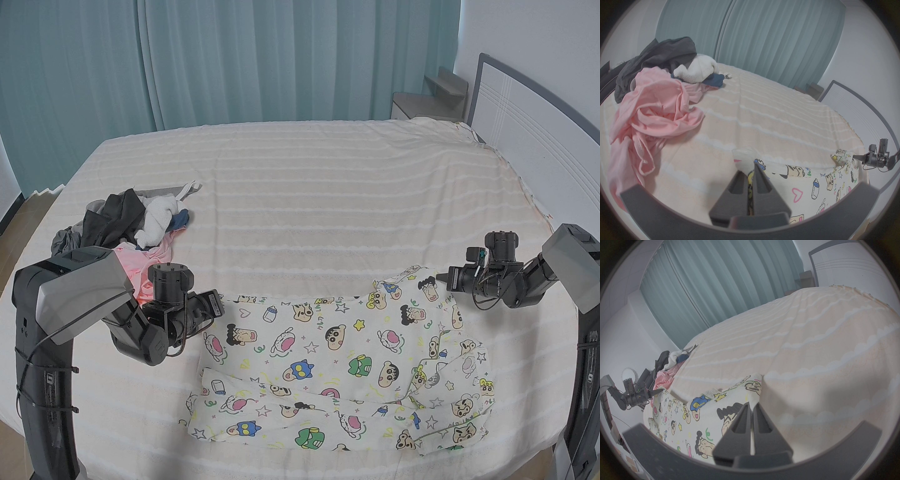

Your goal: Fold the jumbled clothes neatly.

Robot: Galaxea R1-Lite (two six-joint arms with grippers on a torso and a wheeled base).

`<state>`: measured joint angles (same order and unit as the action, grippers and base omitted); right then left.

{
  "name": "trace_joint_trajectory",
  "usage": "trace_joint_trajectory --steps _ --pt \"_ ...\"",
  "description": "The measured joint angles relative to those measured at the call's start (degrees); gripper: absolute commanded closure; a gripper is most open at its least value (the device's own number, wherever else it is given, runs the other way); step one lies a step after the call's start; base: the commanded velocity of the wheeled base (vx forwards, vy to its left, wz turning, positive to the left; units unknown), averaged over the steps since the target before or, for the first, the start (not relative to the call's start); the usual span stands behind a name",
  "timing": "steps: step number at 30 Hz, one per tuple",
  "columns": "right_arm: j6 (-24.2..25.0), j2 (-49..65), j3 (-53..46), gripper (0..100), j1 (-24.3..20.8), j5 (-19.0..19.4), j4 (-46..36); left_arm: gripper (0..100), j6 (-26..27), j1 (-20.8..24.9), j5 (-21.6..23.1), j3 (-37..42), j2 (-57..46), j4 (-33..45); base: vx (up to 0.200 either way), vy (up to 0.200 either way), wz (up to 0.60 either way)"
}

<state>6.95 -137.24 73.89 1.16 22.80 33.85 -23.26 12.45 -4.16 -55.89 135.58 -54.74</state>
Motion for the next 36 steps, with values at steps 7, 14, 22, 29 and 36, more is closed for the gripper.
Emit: trace_joint_trajectory --steps 7,14,22,29,36 --pt "1.41 1.29 -2.01 100 0.10 1.94 0.60 100 0.88 0.11 -0.05 1.07 -0.96 -0.33 0.000 0.000 0.00" --pt "1.56 3.61 -5.42 100 1.27 6.38 0.50 100 3.78 0.17 0.93 5.24 -3.15 -0.44 0.000 0.000 0.00" --pt "1.17 8.19 -12.56 100 3.11 13.58 0.41 100 4.27 0.28 1.93 8.51 -6.28 -0.57 0.000 0.000 0.00" --pt "0.66 12.71 -18.41 100 5.29 18.33 0.41 100 4.63 0.94 5.83 13.84 -10.14 -0.57 0.000 0.000 0.00" --pt "-3.15 16.21 -25.49 100 7.13 21.21 0.28 100 6.81 1.08 7.06 18.52 -12.76 -0.77 0.000 0.000 0.00"
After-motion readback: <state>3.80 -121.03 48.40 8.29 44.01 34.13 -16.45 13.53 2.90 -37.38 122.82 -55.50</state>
